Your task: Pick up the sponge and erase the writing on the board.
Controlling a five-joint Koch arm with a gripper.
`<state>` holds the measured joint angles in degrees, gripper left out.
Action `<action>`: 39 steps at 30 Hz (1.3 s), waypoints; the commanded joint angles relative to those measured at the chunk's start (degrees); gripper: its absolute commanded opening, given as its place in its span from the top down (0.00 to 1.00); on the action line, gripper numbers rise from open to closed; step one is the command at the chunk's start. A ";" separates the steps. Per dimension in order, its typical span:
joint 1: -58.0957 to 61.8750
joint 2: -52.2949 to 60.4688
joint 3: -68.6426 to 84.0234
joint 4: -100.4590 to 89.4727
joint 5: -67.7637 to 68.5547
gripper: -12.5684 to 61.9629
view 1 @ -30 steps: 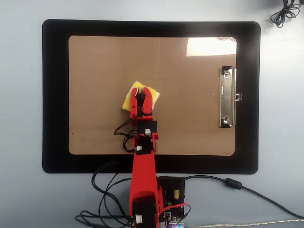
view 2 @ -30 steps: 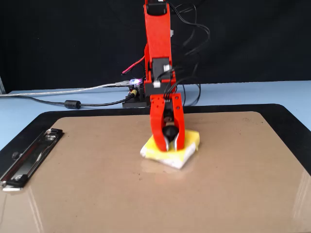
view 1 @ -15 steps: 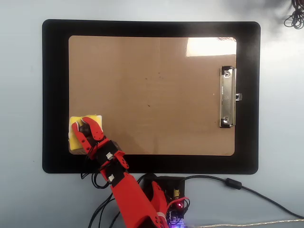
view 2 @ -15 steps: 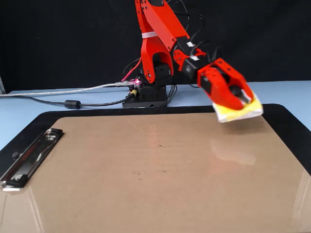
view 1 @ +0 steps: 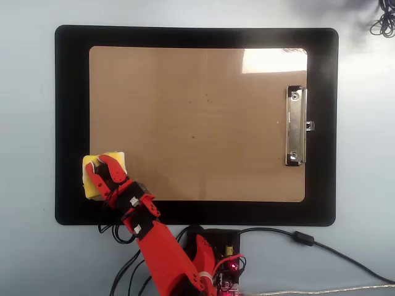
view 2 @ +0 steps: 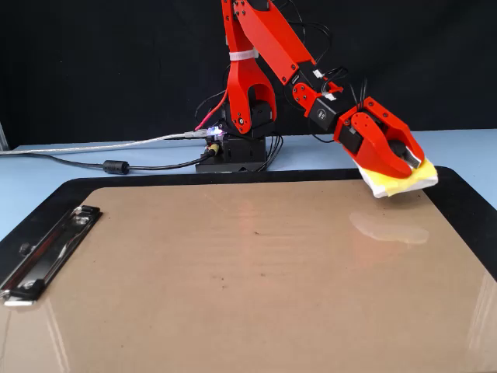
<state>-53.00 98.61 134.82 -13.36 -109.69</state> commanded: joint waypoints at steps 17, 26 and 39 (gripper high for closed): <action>-0.88 2.37 -3.60 -0.79 1.49 0.39; 6.06 24.43 -25.31 65.48 0.09 0.39; 58.62 24.61 -22.68 101.16 37.71 0.39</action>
<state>0.62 122.26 111.97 87.19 -77.26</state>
